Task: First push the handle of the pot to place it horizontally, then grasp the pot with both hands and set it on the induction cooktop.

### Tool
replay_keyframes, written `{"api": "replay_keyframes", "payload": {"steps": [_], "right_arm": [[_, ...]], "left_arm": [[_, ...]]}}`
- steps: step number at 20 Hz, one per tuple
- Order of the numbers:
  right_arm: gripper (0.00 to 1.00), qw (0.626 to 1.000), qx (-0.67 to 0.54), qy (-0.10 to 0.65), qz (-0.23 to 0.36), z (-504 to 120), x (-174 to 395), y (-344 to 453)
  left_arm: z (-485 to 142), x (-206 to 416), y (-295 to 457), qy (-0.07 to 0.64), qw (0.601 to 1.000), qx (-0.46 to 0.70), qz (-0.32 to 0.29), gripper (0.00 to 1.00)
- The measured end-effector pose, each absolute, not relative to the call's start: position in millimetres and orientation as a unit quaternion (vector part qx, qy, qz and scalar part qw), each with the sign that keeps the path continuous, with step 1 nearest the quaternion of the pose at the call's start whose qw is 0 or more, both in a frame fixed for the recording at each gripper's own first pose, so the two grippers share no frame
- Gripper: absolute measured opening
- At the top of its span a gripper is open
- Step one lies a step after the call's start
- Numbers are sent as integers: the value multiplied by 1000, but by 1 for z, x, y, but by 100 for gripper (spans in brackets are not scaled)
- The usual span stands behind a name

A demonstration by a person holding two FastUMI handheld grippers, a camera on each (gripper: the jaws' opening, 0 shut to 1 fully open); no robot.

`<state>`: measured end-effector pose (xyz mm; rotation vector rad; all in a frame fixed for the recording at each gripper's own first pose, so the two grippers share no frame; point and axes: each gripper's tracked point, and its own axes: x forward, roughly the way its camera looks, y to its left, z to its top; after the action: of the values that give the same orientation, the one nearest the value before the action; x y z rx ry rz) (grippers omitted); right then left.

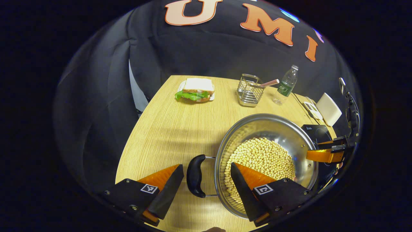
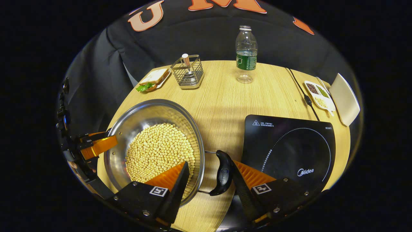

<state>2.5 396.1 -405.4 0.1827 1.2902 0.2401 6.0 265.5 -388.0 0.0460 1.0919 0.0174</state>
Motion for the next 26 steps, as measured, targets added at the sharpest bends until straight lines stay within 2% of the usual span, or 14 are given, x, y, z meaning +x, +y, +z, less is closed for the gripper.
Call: {"api": "replay_keyframes", "payload": {"steps": [3,6,7,10,13,15,18,22,23,26], "right_arm": [[80,785,68,607,105,-417,4,397],[71,784,73,609,97,-425,7,399],[63,785,70,607,98,-428,9,400],[67,787,64,605,100,-434,12,404],[67,786,73,605,104,-436,14,406],[65,787,78,603,107,-435,14,406],[57,786,76,603,114,-434,15,407],[54,791,76,595,120,-433,18,403],[51,797,75,588,118,-429,21,400],[54,815,76,564,110,-403,23,376]], "left_arm": [[-398,6,269,525,850,24,14,93],[-401,8,271,520,853,38,18,92],[-403,9,272,519,853,43,20,93],[-405,7,274,517,854,40,30,91],[-411,7,278,508,859,30,45,70],[-408,11,279,499,864,34,53,66],[-404,9,278,491,867,43,68,64],[-393,11,275,477,874,52,74,64],[-388,13,275,469,878,54,74,64],[-385,9,277,451,888,58,72,63]]}}
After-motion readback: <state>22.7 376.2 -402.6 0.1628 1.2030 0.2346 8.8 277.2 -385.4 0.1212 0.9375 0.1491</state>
